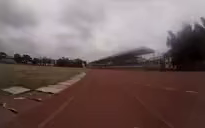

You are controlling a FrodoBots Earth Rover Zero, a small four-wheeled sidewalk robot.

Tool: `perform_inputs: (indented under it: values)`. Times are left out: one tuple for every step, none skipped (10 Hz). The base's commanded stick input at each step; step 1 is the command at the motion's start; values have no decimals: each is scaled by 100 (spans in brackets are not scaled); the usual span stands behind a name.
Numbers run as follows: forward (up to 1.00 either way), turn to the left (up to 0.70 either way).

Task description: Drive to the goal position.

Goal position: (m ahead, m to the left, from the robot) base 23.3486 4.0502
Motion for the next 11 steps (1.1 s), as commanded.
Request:
perform_inputs:
  values:
    - [100,0]
    - [100,0]
    - [100,0]
    - [100,0]
    - [100,0]
    - [100,0]
    - [100,0]
    - [100,0]
    - [100,0]
    - [100,0]
    - [100,-34]
